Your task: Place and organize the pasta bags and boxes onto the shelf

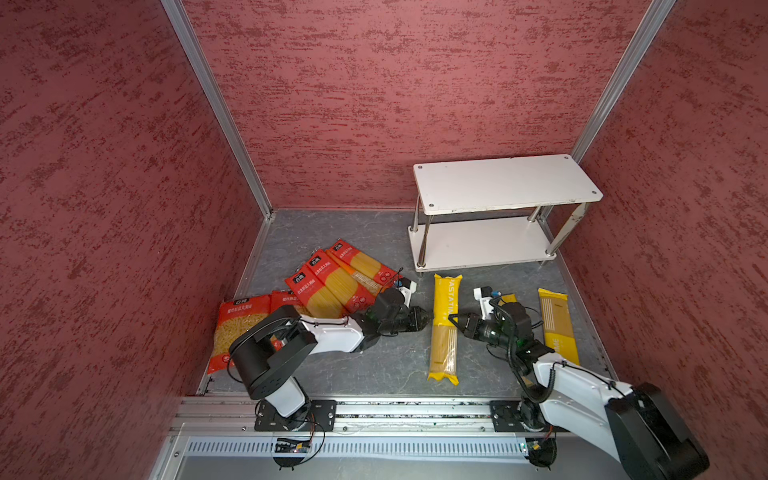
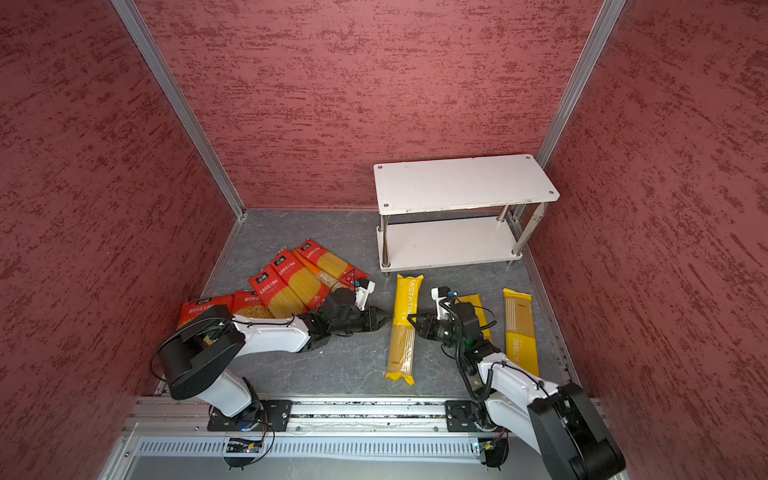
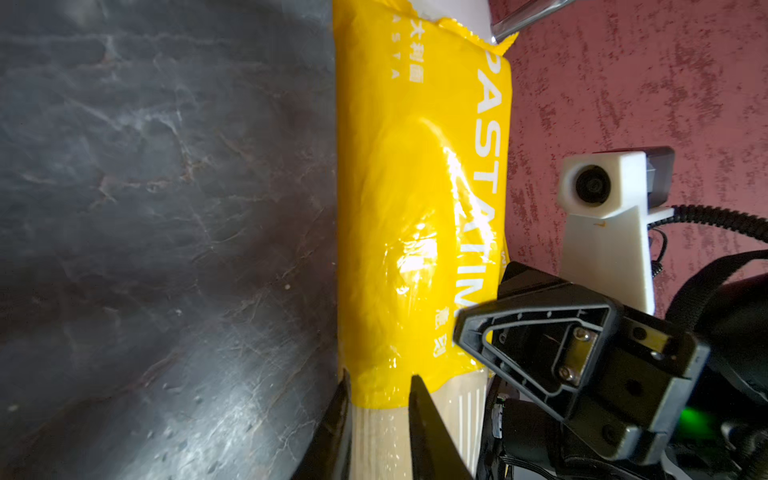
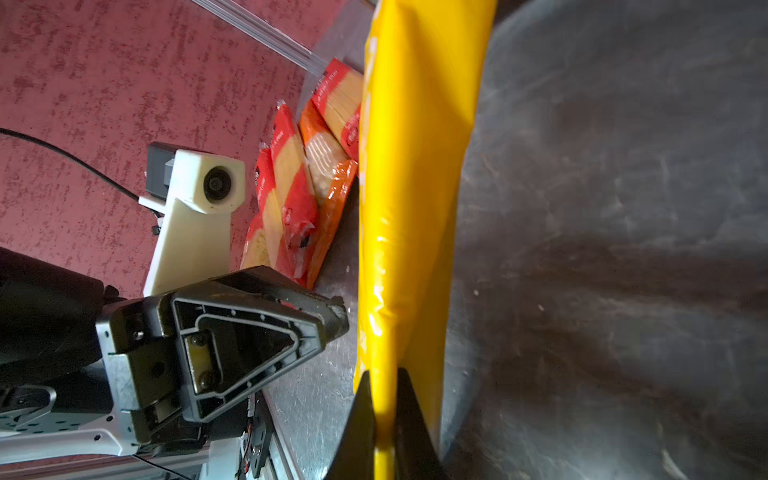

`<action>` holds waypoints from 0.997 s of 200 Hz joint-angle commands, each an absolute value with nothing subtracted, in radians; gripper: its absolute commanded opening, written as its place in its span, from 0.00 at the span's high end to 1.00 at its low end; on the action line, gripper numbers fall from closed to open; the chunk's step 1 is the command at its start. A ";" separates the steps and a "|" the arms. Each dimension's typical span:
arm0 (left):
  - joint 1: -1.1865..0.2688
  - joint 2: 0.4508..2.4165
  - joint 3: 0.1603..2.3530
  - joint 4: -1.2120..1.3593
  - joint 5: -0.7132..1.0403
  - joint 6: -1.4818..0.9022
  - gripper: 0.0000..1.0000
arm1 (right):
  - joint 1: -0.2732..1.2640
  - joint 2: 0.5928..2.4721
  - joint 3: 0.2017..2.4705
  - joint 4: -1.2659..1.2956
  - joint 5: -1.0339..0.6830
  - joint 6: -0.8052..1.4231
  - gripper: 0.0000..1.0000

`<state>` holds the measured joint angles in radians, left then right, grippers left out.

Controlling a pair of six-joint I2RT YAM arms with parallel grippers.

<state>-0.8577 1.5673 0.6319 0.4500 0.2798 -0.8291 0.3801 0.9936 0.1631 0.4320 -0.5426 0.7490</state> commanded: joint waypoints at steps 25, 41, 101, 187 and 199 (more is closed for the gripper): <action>-0.815 1.387 0.563 0.404 0.251 -0.684 0.70 | 0.406 0.826 0.184 0.459 -0.536 0.615 1.00; -0.800 1.321 0.561 0.378 0.275 -0.607 0.58 | 0.414 0.766 0.195 0.471 -0.527 0.583 1.00; -0.676 1.136 0.581 0.306 0.446 -0.409 0.35 | 0.422 0.724 0.299 0.556 -0.590 0.492 1.00; -0.648 1.225 0.697 0.449 0.683 -0.355 0.33 | 0.421 0.886 0.549 0.701 -0.717 0.429 1.00; -0.654 1.256 0.721 0.468 0.725 -0.375 0.33 | 0.421 0.908 0.574 0.731 -0.738 0.440 1.00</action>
<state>-0.6498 1.2098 0.6659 0.3843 0.6151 -0.3695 0.4156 0.8928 0.4767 0.4969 -0.6590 0.4480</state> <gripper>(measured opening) 0.674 0.077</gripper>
